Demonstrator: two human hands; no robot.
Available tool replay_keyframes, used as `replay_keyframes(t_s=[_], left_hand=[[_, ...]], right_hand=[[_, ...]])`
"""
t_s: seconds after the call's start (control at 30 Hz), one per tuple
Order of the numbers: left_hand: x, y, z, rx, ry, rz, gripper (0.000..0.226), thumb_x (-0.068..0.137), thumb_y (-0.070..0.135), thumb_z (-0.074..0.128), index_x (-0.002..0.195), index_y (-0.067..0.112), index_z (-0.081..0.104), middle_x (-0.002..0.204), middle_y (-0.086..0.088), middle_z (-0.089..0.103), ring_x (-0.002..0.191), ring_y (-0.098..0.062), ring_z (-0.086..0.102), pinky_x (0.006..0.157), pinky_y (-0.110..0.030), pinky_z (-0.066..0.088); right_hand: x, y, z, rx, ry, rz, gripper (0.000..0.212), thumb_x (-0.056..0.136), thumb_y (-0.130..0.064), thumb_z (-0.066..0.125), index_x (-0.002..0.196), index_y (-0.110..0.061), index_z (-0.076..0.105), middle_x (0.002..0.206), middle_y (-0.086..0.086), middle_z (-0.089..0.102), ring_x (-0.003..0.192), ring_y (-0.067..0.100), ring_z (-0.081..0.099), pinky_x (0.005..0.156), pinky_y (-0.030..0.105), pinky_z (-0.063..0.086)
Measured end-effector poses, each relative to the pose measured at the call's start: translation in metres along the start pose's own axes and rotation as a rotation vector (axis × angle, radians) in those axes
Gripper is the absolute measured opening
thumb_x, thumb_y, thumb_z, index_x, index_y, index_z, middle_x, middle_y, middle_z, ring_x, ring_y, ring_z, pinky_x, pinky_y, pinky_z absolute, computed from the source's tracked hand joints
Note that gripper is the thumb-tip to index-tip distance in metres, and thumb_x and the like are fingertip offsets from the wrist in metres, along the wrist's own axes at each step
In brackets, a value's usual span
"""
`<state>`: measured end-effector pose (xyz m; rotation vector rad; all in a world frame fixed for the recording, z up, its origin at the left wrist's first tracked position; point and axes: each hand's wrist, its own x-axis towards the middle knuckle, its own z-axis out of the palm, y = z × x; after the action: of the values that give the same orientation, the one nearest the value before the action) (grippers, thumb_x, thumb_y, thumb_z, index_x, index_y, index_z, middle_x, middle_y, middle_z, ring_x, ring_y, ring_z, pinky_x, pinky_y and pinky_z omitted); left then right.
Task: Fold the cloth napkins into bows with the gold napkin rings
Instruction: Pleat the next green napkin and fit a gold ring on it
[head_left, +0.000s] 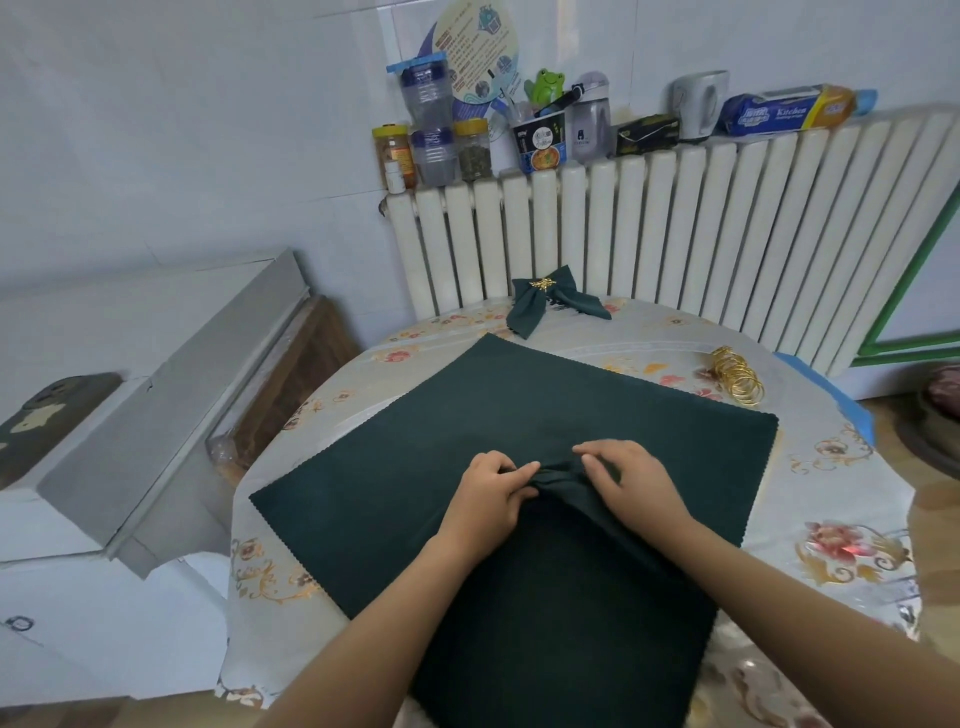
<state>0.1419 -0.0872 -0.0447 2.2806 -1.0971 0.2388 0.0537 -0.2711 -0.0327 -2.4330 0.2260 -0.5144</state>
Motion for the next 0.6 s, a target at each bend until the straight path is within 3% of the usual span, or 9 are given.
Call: replay_keyframes(t_s=[0.1,0.3,0.43,0.6], left_hand=[[0.021,0.011,0.010,0.024,-0.011,0.074,0.033,0.082,0.018,0.061,0.113,0.009,0.069,0.082,-0.009,0.057,0.078,-0.027,0.053,0.070,-0.031,0.046],[0.068,0.036,0.039,0.045,-0.028,0.134,0.038,0.090,0.023,0.054,0.123,0.007,0.062,0.089,-0.013,0.056,0.085,-0.029,0.050,0.074,-0.035,0.045],[0.111,0.046,0.063,0.021,-0.084,0.133,0.038,0.096,0.023,0.052,0.132,0.011,0.054,0.099,-0.012,0.054,0.095,-0.027,0.046,0.081,-0.031,0.039],[0.137,0.042,0.081,0.018,-0.154,0.102,0.041,0.098,0.027,0.047,0.137,0.015,0.048,0.106,-0.009,0.052,0.102,-0.023,0.043,0.087,-0.027,0.036]], right_hand=[[0.016,0.021,-0.026,-0.009,0.060,0.152,0.027,0.094,-0.024,0.052,0.118,-0.017,0.063,0.118,-0.003,0.064,0.112,0.015,0.055,0.092,0.025,0.039],[0.036,0.068,-0.060,-0.080,0.171,0.335,0.030,0.091,-0.026,0.058,0.118,-0.012,0.062,0.114,0.004,0.064,0.100,0.017,0.058,0.089,0.027,0.043],[0.053,0.105,-0.075,-0.134,0.254,0.465,0.033,0.089,-0.029,0.060,0.117,-0.012,0.060,0.116,0.010,0.059,0.109,0.025,0.051,0.095,0.037,0.041],[0.067,0.123,-0.081,-0.268,0.362,0.570,0.046,0.086,-0.032,0.063,0.125,-0.008,0.053,0.128,0.017,0.048,0.117,0.033,0.040,0.100,0.040,0.030]])
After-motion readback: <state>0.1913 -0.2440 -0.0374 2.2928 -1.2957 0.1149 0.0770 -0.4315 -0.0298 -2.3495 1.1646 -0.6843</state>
